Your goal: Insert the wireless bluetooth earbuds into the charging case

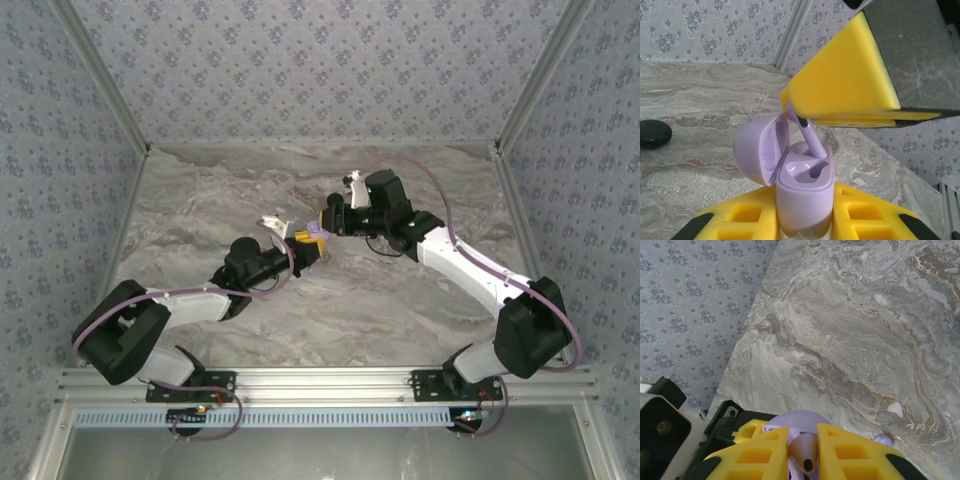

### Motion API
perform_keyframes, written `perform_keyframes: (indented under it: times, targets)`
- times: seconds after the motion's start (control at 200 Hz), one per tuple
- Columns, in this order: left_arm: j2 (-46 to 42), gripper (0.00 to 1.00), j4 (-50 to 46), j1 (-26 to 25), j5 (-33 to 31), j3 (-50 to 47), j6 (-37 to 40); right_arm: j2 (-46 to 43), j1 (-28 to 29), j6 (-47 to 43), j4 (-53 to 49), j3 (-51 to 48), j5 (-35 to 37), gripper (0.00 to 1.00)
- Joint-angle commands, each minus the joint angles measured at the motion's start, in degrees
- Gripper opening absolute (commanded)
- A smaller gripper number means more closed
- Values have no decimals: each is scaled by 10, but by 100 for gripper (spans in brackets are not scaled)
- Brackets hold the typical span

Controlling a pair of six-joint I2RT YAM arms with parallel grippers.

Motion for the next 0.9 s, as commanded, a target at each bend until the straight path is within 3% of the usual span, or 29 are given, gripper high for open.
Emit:
perform_keyframes:
  times: [0.0, 0.545, 0.895]
  targets:
    - [-15, 24, 9, -4, -7, 25, -8, 5, 6, -10, -7, 11, -7, 19]
    - [-26, 24, 6, -4, -35, 21, -11, 2, 10, -12, -22, 7, -2, 19]
    - [-32, 24, -2, -4, -16, 23, -3, -2, 11, -25, -41, 11, 1, 24]
